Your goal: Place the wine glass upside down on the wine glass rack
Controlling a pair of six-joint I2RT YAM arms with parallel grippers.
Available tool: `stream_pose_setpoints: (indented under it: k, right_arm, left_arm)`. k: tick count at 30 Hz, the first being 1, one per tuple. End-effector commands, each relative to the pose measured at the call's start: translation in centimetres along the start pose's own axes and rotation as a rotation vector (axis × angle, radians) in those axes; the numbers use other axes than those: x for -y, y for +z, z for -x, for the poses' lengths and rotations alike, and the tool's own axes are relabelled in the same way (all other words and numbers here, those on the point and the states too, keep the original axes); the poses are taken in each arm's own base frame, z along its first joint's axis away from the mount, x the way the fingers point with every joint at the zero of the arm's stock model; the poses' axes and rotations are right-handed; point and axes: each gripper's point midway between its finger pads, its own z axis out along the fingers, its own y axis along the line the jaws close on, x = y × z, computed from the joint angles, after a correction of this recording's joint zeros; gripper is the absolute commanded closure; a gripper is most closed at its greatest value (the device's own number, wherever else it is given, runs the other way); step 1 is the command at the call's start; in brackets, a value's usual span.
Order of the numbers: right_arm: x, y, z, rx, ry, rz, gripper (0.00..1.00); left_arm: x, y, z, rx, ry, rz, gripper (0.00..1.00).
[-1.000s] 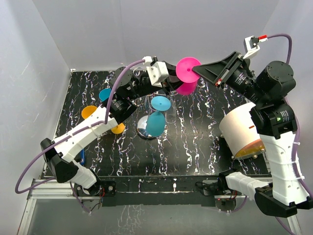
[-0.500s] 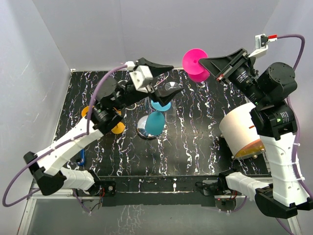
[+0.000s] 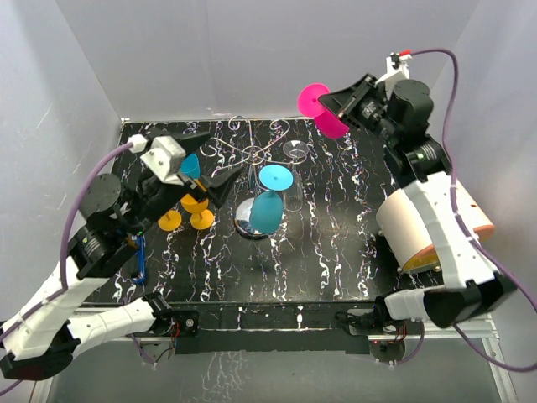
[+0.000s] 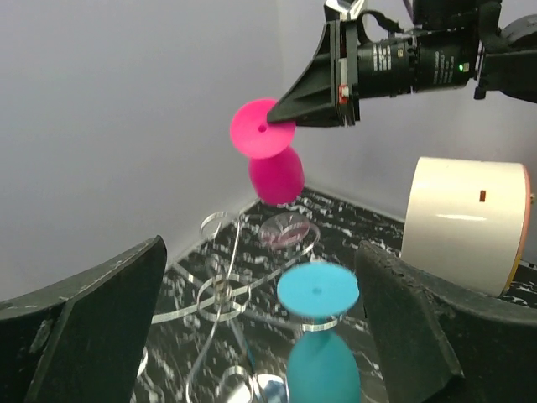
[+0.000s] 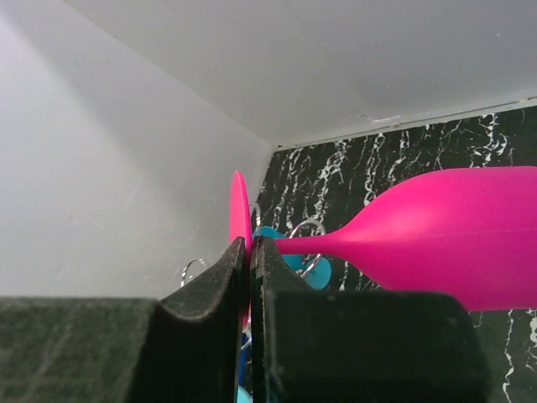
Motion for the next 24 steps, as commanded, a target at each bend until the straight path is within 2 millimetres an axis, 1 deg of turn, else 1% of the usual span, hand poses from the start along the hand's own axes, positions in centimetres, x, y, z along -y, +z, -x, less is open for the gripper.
stream_pose_setpoints:
  k: [1, 3, 6, 9, 13, 16, 18, 20, 21, 24]
  right_arm:
    - [-2.2, 2.4, 2.4, 0.041, -0.107, 0.089, 1.00]
    - [-1.8, 4.0, 1.5, -0.008, -0.103, 0.103, 1.00]
    - [-1.1, 6.0, 0.3, -0.057, -0.072, 0.124, 1.00]
    - [-0.4, 7.7, -0.9, -0.101, -0.042, 0.146, 1.00]
    - [-0.2, 9.8, -2.3, -0.170, -0.018, 0.187, 1.00]
    - [-0.2, 11.0, -3.5, -0.209, -0.006, 0.201, 1.00]
    - [-0.3, 11.7, -4.4, -0.227, 0.007, 0.203, 1.00]
    - [-0.8, 11.9, -4.8, -0.239, 0.019, 0.215, 1.00]
    - [-0.1, 12.7, -5.8, -0.262, 0.031, 0.205, 1.00]
    - [-0.4, 13.0, -6.5, -0.272, 0.037, 0.211, 1.00]
  left_arm:
    - [-2.4, -3.6, -4.4, -0.152, -0.105, 0.196, 0.04]
    - [-2.9, -4.9, -5.9, -0.205, -0.142, 0.248, 0.01]
    - [-3.7, -6.8, -7.3, -0.260, -0.187, 0.331, 0.01]
    - [-3.5, -8.2, -8.3, -0.281, -0.226, 0.344, 0.01]
    - [-2.6, -9.0, -9.2, -0.283, -0.264, 0.316, 0.02]
    - [-2.3, -9.3, -10.2, -0.299, -0.318, 0.329, 0.02]
    - [-1.9, -9.5, -11.1, -0.314, -0.362, 0.334, 0.03]
    - [-1.8, -9.7, -12.0, -0.333, -0.412, 0.362, 0.03]
    - [-1.9, -9.9, -12.4, -0.344, -0.432, 0.384, 0.03]
    - [-2.0, -10.5, -13.4, -0.373, -0.483, 0.436, 0.03]
